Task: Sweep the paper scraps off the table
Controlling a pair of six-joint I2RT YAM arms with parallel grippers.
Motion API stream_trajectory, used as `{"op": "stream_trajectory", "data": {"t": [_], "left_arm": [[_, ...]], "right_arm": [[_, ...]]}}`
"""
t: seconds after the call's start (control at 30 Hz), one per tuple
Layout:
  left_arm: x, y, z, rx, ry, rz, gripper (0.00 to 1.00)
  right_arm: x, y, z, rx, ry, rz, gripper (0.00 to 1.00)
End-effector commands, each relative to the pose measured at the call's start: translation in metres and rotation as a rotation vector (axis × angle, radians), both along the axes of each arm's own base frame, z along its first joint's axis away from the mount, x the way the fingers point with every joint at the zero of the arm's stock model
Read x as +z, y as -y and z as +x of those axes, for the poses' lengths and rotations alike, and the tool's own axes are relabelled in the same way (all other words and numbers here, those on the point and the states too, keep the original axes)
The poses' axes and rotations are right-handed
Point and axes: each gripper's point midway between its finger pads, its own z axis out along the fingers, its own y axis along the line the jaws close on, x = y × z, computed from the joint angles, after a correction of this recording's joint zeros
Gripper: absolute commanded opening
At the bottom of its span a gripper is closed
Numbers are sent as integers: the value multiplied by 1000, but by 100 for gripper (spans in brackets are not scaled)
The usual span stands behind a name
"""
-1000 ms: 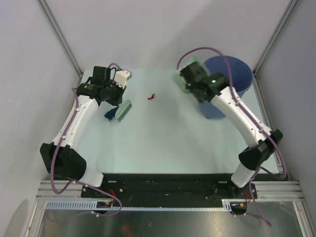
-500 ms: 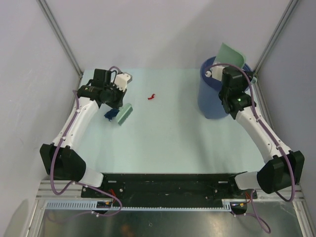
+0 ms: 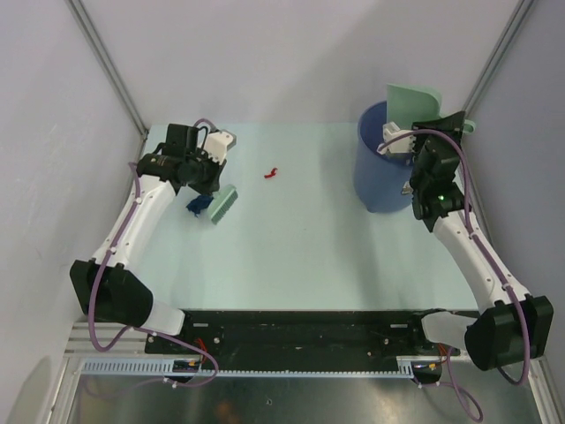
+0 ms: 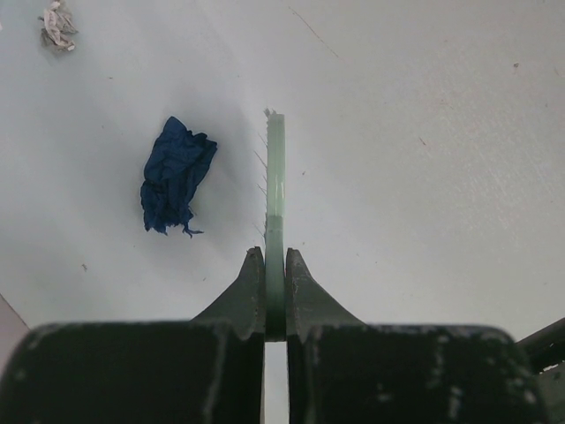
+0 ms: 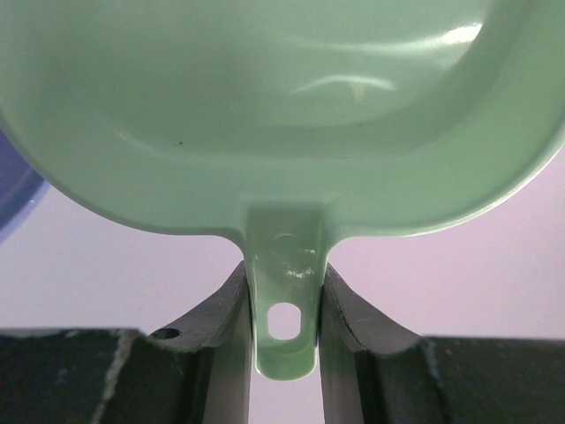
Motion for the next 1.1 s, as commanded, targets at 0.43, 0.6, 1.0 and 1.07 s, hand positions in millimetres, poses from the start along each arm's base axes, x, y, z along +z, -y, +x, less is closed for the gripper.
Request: {"op": "stream_trajectory", "data": {"t": [0.43, 0.6, 1.0, 1.07], "left_arm": [[36, 27, 14, -109, 103, -49, 0], [71, 62, 56, -125, 212, -24, 0], [56, 125, 158, -354, 465, 386, 0], [33, 132, 168, -418, 456, 439, 0]], "right_arm": [[67, -4, -20, 38, 390, 600, 0], [48, -73, -21, 205, 232, 1024, 0], [-48, -161, -64, 170, -247, 1492, 0], [-46, -160, -70, 182, -246, 1502, 0]]}}
